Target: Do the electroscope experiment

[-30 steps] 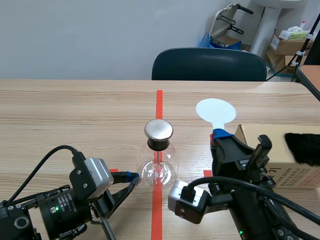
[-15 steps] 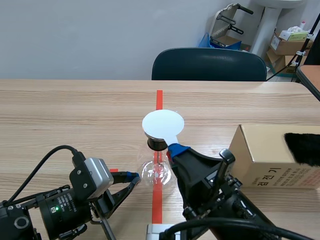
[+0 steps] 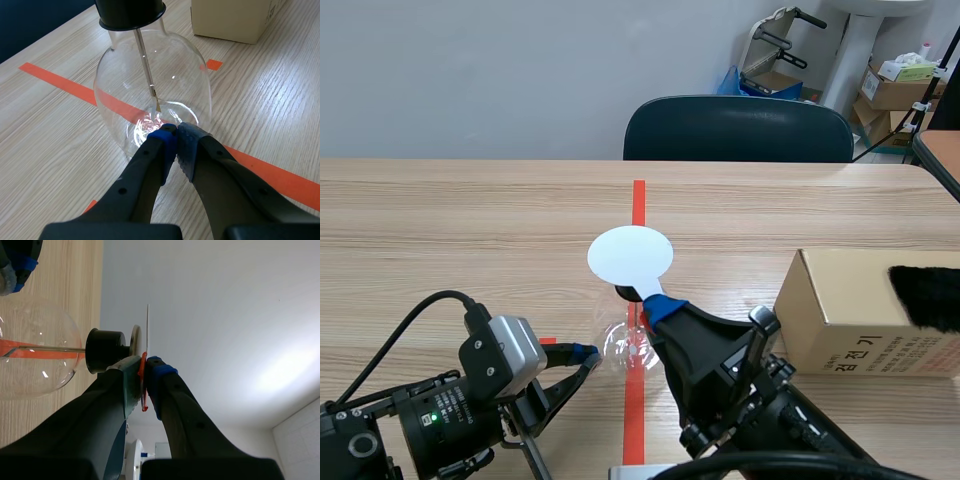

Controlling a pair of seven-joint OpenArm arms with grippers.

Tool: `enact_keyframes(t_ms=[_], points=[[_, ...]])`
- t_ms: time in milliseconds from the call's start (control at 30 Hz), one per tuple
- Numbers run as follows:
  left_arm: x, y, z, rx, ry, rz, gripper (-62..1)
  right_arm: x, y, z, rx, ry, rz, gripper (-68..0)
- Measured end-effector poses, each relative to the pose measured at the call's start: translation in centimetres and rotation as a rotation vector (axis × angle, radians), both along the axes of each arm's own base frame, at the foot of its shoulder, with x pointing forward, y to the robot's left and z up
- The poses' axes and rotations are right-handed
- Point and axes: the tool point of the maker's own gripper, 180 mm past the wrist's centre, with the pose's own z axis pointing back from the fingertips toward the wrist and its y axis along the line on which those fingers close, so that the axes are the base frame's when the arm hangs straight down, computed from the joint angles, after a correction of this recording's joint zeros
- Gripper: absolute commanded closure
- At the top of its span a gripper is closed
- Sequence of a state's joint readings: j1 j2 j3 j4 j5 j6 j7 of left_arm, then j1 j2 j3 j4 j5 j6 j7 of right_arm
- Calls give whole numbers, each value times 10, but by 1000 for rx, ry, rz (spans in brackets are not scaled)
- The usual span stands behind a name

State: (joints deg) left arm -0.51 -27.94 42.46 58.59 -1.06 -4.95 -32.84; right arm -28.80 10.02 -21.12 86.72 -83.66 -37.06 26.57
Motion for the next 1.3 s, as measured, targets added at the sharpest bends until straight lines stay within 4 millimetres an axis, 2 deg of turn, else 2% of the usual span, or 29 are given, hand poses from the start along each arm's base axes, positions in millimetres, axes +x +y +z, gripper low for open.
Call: enact_keyframes(t_ms=[167,333,533,700,867,1300], points=[[0,0,0,0,0,0,-29,1,-1,0,0,0,-6,-17],[0,0,0,0,0,0,-29,13,-15,1,7,-2,-110,-17],[0,0,0,0,0,0,-29,28,-39,2,16,-5,-269,-17],[0,0,0,0,0,0,-29,41,-67,4,27,-8,-439,-17],[0,0,0,0,0,0,-29,46,-87,4,34,-10,-553,-17],[0,0,0,0,0,0,-29,47,-93,5,36,-10,-584,-17]])
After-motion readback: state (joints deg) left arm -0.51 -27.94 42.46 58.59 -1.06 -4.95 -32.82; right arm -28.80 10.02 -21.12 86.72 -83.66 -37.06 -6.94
